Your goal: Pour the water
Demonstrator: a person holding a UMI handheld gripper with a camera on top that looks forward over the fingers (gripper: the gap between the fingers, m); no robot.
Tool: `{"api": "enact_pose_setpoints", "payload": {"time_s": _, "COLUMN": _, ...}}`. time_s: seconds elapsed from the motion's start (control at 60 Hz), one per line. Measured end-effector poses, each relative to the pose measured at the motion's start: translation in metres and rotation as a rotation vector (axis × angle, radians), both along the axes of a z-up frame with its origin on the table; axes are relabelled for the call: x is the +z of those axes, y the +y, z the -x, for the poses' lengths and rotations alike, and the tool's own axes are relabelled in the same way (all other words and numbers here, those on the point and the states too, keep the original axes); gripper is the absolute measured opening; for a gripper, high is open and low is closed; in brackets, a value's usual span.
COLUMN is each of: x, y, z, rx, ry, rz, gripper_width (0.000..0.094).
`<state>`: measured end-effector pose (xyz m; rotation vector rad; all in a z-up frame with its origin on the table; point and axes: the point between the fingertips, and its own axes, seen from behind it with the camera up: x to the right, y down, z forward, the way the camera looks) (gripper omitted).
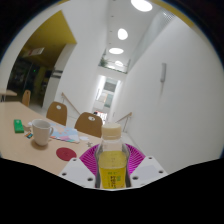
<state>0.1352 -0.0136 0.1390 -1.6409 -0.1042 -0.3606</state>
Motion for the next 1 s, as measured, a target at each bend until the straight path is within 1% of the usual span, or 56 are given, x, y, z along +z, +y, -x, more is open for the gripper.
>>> {"api": "enact_pose_setpoints", "payload": {"time_s": 0.067, "x": 0.027, "y": 0.036, "z": 0.042, "rx": 0.055, "ry": -0.245, "rz": 0.009, "gripper_width": 0.0347}}
{"api": "enact_pose_setpoints", "payload": {"time_s": 0.15, "x": 0.042, "y": 0.084, "z": 0.104, "rx": 0.090, "ry": -0.585, "rz": 0.012, "gripper_width": 0.0346}}
{"api": "enact_pose_setpoints", "payload": {"time_s": 0.183, "x": 0.045, "y": 0.100, "z": 0.125, "rx": 0.102, "ry": -0.731, "rz": 0.015, "gripper_width": 0.0345}}
{"api": "enact_pose_setpoints", "payload": {"time_s": 0.2, "x": 0.048, "y": 0.105, "z": 0.129, "rx": 0.121, "ry": -0.806, "rz": 0.022, "gripper_width": 0.0346}}
{"api": "enact_pose_setpoints", "payload": {"time_s": 0.217, "x": 0.049, "y": 0.110, "z": 0.140, "rx": 0.121, "ry": -0.882, "rz": 0.021, "gripper_width": 0.0346}}
{"api": "enact_pose_setpoints", "payload": {"time_s": 0.317, "x": 0.043, "y": 0.137, "z": 0.189, "rx": 0.145, "ry": -1.345, "rz": 0.023, "gripper_width": 0.0350}}
{"api": "enact_pose_setpoints", "payload": {"time_s": 0.367, "x": 0.031, "y": 0.148, "z": 0.202, "rx": 0.164, "ry": -1.523, "rz": 0.053, "gripper_width": 0.0346}}
{"api": "enact_pose_setpoints", "payload": {"time_s": 0.417, "x": 0.016, "y": 0.153, "z": 0.210, "rx": 0.189, "ry": -1.639, "rz": 0.087, "gripper_width": 0.0351}}
{"api": "enact_pose_setpoints", "payload": {"time_s": 0.483, "x": 0.009, "y": 0.160, "z": 0.209, "rx": 0.193, "ry": -1.718, "rz": 0.123, "gripper_width": 0.0351}}
{"api": "enact_pose_setpoints", "payload": {"time_s": 0.583, "x": 0.014, "y": 0.155, "z": 0.200, "rx": 0.175, "ry": -1.744, "rz": 0.134, "gripper_width": 0.0350}}
{"api": "enact_pose_setpoints", "payload": {"time_s": 0.65, "x": 0.013, "y": 0.165, "z": 0.200, "rx": 0.170, "ry": -1.782, "rz": 0.138, "gripper_width": 0.0350}}
{"api": "enact_pose_setpoints", "payload": {"time_s": 0.75, "x": 0.017, "y": 0.162, "z": 0.199, "rx": 0.174, "ry": -1.836, "rz": 0.129, "gripper_width": 0.0350}}
{"api": "enact_pose_setpoints", "payload": {"time_s": 0.8, "x": 0.022, "y": 0.161, "z": 0.198, "rx": 0.170, "ry": -1.798, "rz": 0.113, "gripper_width": 0.0351}}
{"api": "enact_pose_setpoints", "payload": {"time_s": 0.883, "x": 0.041, "y": 0.162, "z": 0.197, "rx": 0.164, "ry": -1.523, "rz": 0.060, "gripper_width": 0.0353}}
{"api": "enact_pose_setpoints", "payload": {"time_s": 0.967, "x": 0.065, "y": 0.164, "z": 0.181, "rx": 0.125, "ry": -1.038, "rz": -0.001, "gripper_width": 0.0362}}
{"api": "enact_pose_setpoints", "payload": {"time_s": 0.983, "x": 0.069, "y": 0.156, "z": 0.175, "rx": 0.116, "ry": -0.939, "rz": -0.028, "gripper_width": 0.0362}}
{"api": "enact_pose_setpoints", "payload": {"time_s": 1.0, "x": 0.071, "y": 0.161, "z": 0.170, "rx": 0.118, "ry": -0.837, "rz": -0.029, "gripper_width": 0.0362}}
